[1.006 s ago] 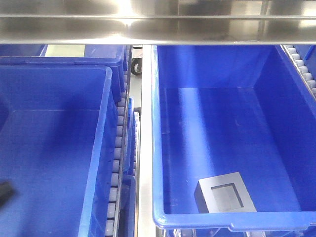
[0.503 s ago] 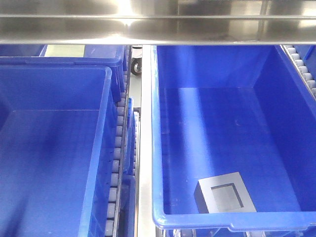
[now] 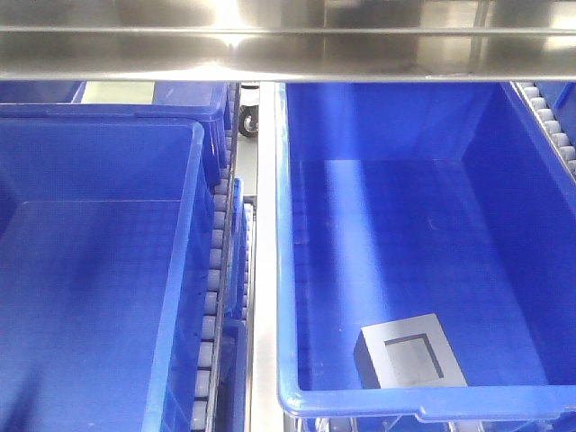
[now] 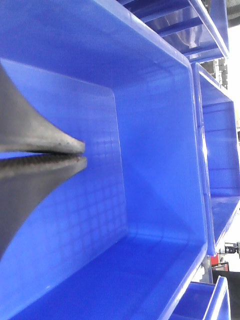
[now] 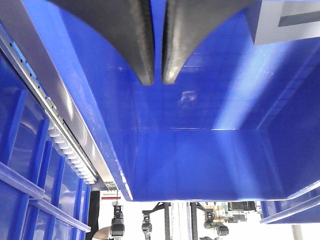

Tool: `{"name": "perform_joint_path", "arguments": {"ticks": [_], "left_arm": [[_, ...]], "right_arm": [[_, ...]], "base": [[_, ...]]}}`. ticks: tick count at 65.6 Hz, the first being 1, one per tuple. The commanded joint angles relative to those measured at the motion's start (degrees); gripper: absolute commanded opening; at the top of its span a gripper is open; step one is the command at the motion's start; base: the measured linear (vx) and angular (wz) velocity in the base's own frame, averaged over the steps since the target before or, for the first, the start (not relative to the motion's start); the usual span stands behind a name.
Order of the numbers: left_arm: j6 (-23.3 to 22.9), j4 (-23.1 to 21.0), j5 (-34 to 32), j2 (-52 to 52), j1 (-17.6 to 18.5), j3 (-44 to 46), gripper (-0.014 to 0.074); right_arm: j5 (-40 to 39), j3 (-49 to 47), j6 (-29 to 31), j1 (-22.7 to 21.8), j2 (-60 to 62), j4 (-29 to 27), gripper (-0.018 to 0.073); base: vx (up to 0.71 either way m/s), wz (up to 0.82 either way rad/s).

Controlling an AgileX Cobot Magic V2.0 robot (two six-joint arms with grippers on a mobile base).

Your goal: Sort gray base to blue bin

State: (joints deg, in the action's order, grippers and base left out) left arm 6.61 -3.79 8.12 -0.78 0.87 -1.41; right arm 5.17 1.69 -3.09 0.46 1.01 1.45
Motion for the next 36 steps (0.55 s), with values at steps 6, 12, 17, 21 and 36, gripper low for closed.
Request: {"name": "perform_joint_path", "arguments": {"ticks": [6, 12, 17, 21, 36], "left_arm": [[-0.2, -0.1, -4.5, -0.7, -0.1, -0.8, -0.0006], [-0.2, -0.1, -4.5, -0.7, -0.1, -0.8, -0.0006], [-0.2, -0.1, -4.5, -0.7, -0.1, -0.8, -0.0006], [-0.2, -0.1, -4.5, -0.7, -0.1, -0.8, -0.0006], [-0.2, -0.1, -4.5, -0.7, -0.1, -0.8, -0.0006]], "right_arm": [[-4.3, 0.1, 0.4, -0.2, 0.4, 0.4, -0.0004], [-4.3, 0.1, 0.4, -0.2, 0.4, 0.4, -0.0004], [-4.3, 0.1, 0.4, -0.2, 0.4, 0.4, -0.0004], [-4.3, 0.1, 0.4, -0.2, 0.4, 0.4, -0.0004], [-4.3, 0.1, 0.4, -0.2, 0.4, 0.4, -0.0004]], "base": [[0.0, 0.0], [0.0, 0.0], [0.0, 0.0], [0.0, 0.0], [0.0, 0.0]]}}
